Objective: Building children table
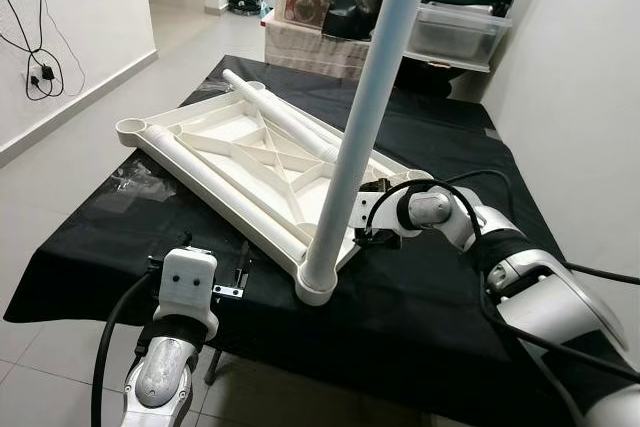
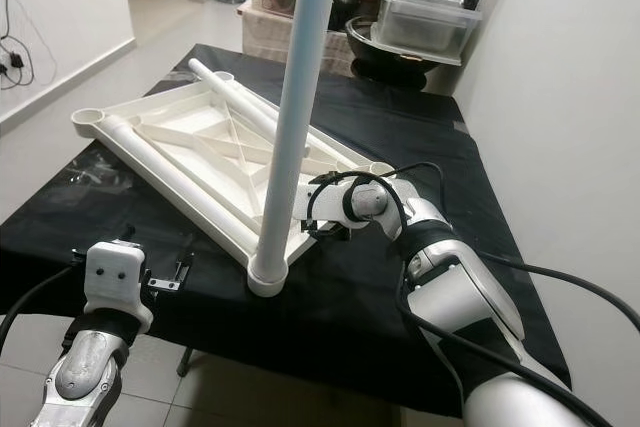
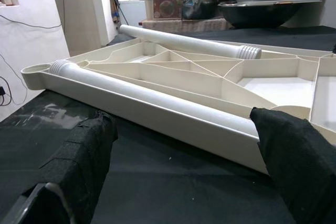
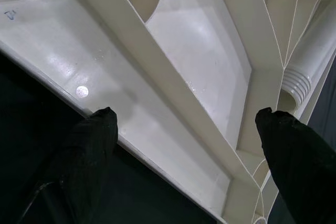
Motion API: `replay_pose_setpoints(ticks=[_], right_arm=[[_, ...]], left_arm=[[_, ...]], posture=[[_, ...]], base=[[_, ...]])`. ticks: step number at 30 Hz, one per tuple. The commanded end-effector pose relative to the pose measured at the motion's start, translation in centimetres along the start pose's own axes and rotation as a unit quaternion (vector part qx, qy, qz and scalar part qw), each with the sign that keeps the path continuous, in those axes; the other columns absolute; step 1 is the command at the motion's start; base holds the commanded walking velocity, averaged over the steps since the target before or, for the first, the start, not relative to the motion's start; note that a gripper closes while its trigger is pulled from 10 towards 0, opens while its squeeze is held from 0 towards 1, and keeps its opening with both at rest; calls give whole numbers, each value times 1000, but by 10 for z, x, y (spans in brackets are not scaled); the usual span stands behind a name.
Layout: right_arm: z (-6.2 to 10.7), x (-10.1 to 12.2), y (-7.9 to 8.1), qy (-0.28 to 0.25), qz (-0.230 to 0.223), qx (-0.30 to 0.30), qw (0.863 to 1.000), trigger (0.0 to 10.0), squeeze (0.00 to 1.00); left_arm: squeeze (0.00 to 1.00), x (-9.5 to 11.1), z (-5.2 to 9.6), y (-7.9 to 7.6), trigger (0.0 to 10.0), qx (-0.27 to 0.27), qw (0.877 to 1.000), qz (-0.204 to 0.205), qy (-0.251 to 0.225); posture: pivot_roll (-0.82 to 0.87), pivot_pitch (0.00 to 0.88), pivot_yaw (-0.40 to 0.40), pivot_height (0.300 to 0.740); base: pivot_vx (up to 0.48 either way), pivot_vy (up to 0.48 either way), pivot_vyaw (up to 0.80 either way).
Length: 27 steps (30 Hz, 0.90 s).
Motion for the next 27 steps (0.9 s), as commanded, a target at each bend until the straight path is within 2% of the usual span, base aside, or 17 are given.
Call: replay_pose_setpoints(ticks=[1, 2, 4, 5, 7, 8, 9, 10, 12, 13, 15, 18, 21, 22, 23, 26, 27], right_arm=[[-1, -21, 12, 40, -73, 4, 996, 10000, 0], [-1, -21, 12, 40, -73, 4, 996, 10000, 0], [-5, -21, 6, 44, -196, -51, 978, 10000, 0], [-8, -20, 5, 40, -252, -65, 965, 10000, 0], [-12, -16, 5, 25, -363, -91, 927, 10000, 0], [-12, -16, 5, 25, -363, -91, 927, 10000, 0], [-16, -12, 7, 9, -448, -106, 888, 10000, 0], [-16, -12, 7, 9, -448, -106, 888, 10000, 0], [-20, -8, 11, 0, -505, -109, 856, 10000, 0], [-20, -8, 11, 0, -505, -109, 856, 10000, 0], [-25, -4, 17, 1, -531, -105, 841, 10000, 0], [-28, -3, 22, 7, -543, -103, 833, 10000, 0], [-34, -13, 46, 76, -568, -111, 812, 10000, 0], [-34, -13, 46, 76, -568, -111, 812, 10000, 0], [-35, -18, 51, 97, -579, -123, 801, 10000, 0], [-35, -30, 65, 132, -630, -167, 747, 10000, 0], [-35, -30, 65, 132, -630, -167, 747, 10000, 0]], left_arm=[[0, -5, 0, -6, 10000, -5, 1000, 5, 11], [0, -5, 0, -6, 10000, -5, 1000, 5, 11], [0, -6, 0, -7, 10000, -6, 1000, 5, 12], [0, -6, 0, -7, 10000, -6, 1000, 5, 13], [0, -6, -1, -7, 10000, -4, 1000, 6, 13], [0, -6, -1, -7, 10000, -4, 1000, 6, 13], [0, -7, -1, -7, 10000, -2, 1000, 7, 14], [0, -7, -1, -7, 10000, -2, 1000, 7, 14], [0, -7, -1, -7, 10000, -1, 1000, 7, 15], [0, -7, -1, -7, 10000, -1, 1000, 7, 15], [0, -8, -1, -7, 10000, -2, 1000, 6, 16], [0, -8, -1, -8, 10000, -2, 1000, 5, 16], [0, -9, -1, -8, 10000, -4, 1000, 2, 18], [0, -9, -1, -8, 10000, -4, 1000, 2, 18], [0, -9, -1, -8, 10000, -4, 1000, 2, 19], [0, -10, -2, -8, 10000, -1, 1000, 2, 19], [0, -10, -2, -8, 10000, -1, 1000, 2, 19]], posture=[[124, 0, -170, 740], [124, 0, -170, 740], [123, 0, -171, 740], [123, 0, -173, 740], [124, 0, -173, 740], [124, 0, -173, 740], [126, 0, -176, 740], [126, 0, -176, 740], [126, 0, -176, 740], [126, 0, -176, 740], [126, 0, -176, 740], [121, 0, -170, 740], [120, 0, -169, 740], [120, 0, -169, 740], [120, 0, -169, 740], [120, 0, -169, 740], [120, 0, -169, 740]], base=[[0, 0, 0], [0, 0, 0], [0, 0, 0], [0, 0, 0], [0, 0, 0], [0, 0, 0], [0, 0, 0], [0, 0, 0], [0, 0, 0], [0, 0, 0], [0, 0, 0], [0, 0, 0], [0, 0, 0], [0, 0, 0], [0, 0, 0], [0, 0, 0], [0, 0, 0]])
Point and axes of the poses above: a point about 5 cm out from each wrist's last joint towards the gripper, its own z axis pointing back from the gripper into the wrist, its own x axis along the axis of the wrist's last joint, y = z × x, the point moved 2 cm from there along -z, pointing out of the wrist towards the gripper, and after that the axes turned 1 degree about -z, right-handed, at the moved point
